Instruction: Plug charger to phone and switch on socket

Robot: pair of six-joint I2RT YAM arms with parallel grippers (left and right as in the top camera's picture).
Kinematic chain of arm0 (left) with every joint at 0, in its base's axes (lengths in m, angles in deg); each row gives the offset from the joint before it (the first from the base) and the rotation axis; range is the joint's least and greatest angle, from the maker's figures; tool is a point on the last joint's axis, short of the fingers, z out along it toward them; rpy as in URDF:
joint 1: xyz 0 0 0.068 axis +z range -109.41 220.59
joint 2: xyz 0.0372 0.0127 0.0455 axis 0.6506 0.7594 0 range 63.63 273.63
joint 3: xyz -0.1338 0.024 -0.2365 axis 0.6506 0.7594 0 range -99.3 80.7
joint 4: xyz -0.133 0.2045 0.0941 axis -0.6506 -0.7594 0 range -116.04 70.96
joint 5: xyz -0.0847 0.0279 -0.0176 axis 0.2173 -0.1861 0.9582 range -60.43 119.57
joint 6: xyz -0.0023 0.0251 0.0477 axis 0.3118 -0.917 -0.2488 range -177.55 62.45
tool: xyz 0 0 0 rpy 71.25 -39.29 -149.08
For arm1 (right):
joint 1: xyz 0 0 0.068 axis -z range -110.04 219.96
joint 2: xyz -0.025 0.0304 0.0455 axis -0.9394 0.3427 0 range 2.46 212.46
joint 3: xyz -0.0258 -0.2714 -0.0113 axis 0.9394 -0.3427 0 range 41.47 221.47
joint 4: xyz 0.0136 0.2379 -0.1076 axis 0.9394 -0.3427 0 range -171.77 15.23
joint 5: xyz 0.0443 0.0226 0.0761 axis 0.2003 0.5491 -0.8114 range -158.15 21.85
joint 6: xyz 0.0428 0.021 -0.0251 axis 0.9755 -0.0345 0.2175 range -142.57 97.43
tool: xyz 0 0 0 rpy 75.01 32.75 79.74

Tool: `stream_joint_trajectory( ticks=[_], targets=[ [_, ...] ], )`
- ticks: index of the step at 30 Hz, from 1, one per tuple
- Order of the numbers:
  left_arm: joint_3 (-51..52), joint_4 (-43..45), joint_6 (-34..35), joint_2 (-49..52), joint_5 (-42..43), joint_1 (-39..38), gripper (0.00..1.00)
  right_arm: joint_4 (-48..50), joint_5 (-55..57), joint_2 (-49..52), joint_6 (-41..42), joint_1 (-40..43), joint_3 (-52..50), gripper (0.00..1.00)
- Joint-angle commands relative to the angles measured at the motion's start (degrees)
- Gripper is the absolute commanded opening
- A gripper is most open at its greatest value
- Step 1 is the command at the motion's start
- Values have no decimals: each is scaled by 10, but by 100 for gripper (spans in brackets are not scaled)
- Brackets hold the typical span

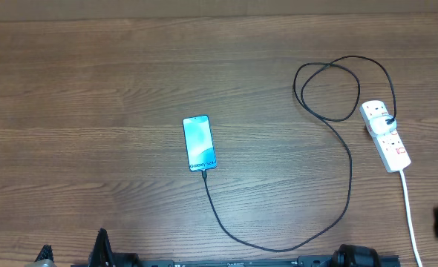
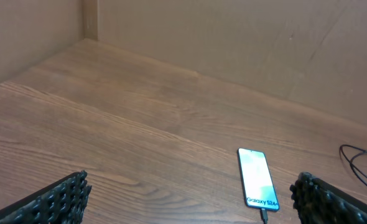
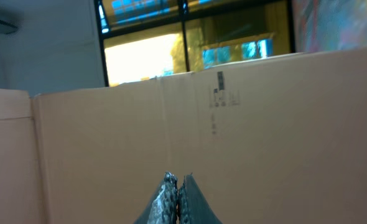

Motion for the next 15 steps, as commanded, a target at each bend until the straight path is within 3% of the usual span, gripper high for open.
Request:
stream_joint_trajectory(
  ticks=[1, 8, 15],
  targets=[
    [-1, 1, -1, -1, -10, 3, 99, 4, 27, -61, -24, 5, -52, 4],
    [-1, 1, -1, -1, -10, 3, 100, -17, 27, -176, -23, 86, -98, 4],
    [-1, 1, -1, -1, -10, 3, 100, -30, -38, -203, -23, 50, -97, 4]
  ],
)
